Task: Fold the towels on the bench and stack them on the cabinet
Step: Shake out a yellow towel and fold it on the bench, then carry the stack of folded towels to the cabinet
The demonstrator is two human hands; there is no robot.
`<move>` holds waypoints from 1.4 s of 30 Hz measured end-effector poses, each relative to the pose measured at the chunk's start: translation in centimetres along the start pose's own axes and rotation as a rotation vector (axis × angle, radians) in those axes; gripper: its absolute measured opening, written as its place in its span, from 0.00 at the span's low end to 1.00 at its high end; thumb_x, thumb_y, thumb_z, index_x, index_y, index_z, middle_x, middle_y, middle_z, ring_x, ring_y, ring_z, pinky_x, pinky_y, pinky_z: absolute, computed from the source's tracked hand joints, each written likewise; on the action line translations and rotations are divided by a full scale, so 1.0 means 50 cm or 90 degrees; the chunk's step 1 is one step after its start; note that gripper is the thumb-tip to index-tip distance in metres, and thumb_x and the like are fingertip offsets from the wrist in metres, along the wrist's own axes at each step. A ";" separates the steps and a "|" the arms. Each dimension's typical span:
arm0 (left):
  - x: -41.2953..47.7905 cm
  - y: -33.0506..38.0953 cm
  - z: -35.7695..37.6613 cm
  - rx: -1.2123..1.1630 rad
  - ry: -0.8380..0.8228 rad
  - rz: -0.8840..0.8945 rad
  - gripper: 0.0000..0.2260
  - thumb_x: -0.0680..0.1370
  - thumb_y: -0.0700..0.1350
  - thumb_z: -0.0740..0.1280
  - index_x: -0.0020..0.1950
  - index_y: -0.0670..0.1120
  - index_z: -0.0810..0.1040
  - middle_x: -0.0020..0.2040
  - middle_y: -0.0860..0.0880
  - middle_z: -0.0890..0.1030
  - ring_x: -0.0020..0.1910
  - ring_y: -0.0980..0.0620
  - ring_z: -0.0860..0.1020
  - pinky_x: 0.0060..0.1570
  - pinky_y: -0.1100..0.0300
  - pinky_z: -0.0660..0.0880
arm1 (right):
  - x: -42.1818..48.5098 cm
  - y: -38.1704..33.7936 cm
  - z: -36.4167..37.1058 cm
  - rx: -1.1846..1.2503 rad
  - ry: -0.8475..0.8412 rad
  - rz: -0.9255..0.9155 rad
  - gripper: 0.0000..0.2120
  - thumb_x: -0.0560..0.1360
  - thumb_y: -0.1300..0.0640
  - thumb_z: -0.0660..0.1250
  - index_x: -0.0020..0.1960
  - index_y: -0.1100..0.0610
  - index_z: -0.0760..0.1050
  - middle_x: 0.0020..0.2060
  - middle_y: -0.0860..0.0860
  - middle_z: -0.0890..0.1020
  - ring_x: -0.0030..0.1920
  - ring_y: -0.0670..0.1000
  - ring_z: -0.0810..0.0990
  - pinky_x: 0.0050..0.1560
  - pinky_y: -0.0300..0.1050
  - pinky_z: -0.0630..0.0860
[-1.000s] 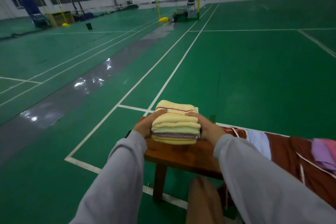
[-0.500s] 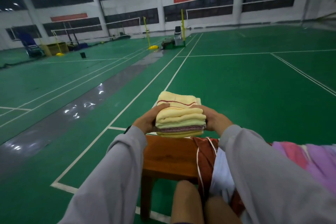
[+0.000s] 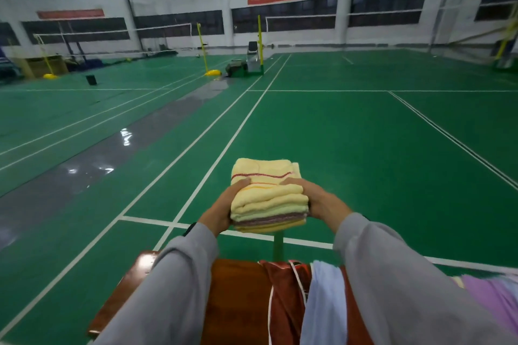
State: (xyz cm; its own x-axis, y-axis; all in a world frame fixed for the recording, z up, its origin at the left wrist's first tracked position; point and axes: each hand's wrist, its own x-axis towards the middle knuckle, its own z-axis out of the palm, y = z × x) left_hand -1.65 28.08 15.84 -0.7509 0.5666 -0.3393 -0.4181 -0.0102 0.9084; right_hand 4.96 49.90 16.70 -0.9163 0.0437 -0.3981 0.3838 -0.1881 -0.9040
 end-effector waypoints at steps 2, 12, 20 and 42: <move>0.048 0.042 -0.004 -0.005 0.014 -0.002 0.26 0.79 0.61 0.68 0.69 0.45 0.78 0.60 0.38 0.84 0.61 0.36 0.81 0.63 0.44 0.77 | 0.031 -0.049 -0.011 -0.002 0.010 0.002 0.20 0.67 0.56 0.73 0.58 0.60 0.80 0.52 0.61 0.85 0.48 0.59 0.84 0.51 0.52 0.82; -0.065 0.476 0.032 -0.059 0.104 0.060 0.26 0.77 0.60 0.71 0.70 0.46 0.77 0.61 0.39 0.83 0.61 0.37 0.82 0.65 0.41 0.76 | -0.061 -0.534 0.107 -0.061 -0.043 0.013 0.28 0.67 0.53 0.76 0.65 0.63 0.79 0.57 0.61 0.85 0.54 0.61 0.84 0.63 0.58 0.79; -0.381 0.814 -0.060 -0.068 0.290 0.110 0.26 0.77 0.61 0.70 0.70 0.46 0.78 0.61 0.40 0.84 0.60 0.38 0.82 0.64 0.43 0.77 | -0.128 -0.856 0.417 -0.128 -0.241 0.021 0.21 0.77 0.56 0.67 0.67 0.64 0.77 0.61 0.64 0.82 0.54 0.61 0.83 0.61 0.57 0.79; -1.676 0.719 -0.648 -0.194 0.913 0.299 0.25 0.77 0.60 0.72 0.68 0.46 0.78 0.59 0.42 0.85 0.60 0.40 0.83 0.65 0.44 0.77 | -0.572 -0.629 1.857 -0.367 -0.876 0.033 0.11 0.76 0.53 0.68 0.54 0.59 0.81 0.49 0.58 0.85 0.47 0.57 0.84 0.59 0.54 0.77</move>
State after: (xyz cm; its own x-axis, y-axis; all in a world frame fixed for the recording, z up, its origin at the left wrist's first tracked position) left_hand 29.67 -46.44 69.00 -0.6102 -0.7778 -0.1508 0.0380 -0.2189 0.9750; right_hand 8.45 -36.52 70.98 -0.1625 -0.9482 -0.2731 0.1084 0.2580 -0.9601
